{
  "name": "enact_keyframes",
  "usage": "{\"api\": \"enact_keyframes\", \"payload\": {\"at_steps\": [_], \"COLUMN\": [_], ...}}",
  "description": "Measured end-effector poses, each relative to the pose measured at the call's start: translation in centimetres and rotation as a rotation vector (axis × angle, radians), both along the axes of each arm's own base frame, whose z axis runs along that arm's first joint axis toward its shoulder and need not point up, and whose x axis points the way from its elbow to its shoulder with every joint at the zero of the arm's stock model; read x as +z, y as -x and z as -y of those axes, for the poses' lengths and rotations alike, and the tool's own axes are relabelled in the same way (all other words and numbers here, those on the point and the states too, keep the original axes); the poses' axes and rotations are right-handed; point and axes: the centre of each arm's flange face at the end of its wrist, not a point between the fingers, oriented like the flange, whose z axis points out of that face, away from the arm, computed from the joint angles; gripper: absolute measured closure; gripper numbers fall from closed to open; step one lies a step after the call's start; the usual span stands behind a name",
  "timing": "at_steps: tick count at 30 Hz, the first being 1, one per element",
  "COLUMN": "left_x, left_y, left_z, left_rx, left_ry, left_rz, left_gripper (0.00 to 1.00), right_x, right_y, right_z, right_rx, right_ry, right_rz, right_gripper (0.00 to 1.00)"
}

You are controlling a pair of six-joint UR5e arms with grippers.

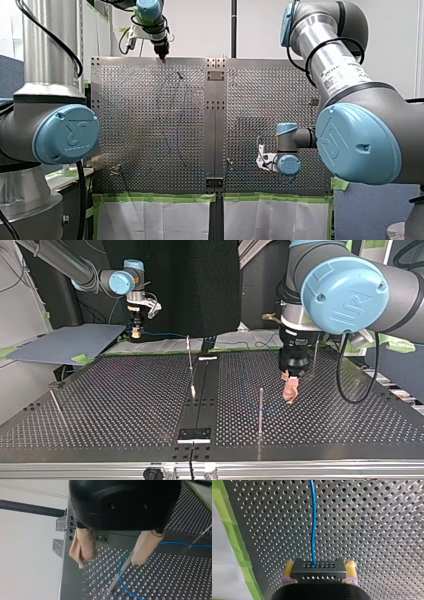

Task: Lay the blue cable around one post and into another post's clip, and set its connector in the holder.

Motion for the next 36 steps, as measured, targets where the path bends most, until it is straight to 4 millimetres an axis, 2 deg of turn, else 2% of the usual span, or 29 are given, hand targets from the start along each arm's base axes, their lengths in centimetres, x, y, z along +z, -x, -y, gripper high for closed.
{"api": "enact_keyframes", "payload": {"at_steps": [36], "left_x": [0.0], "left_y": [0.0], "left_z": [1.0], "left_rx": [-0.085], "left_ry": [0.050], "left_rz": [0.000], "left_gripper": [0.00], "right_x": [0.1], "right_y": [-0.1], "right_z": [0.1], "right_rx": [0.003], "right_ry": [-0.003], "right_rz": [-0.001], "right_gripper": [0.82]}}
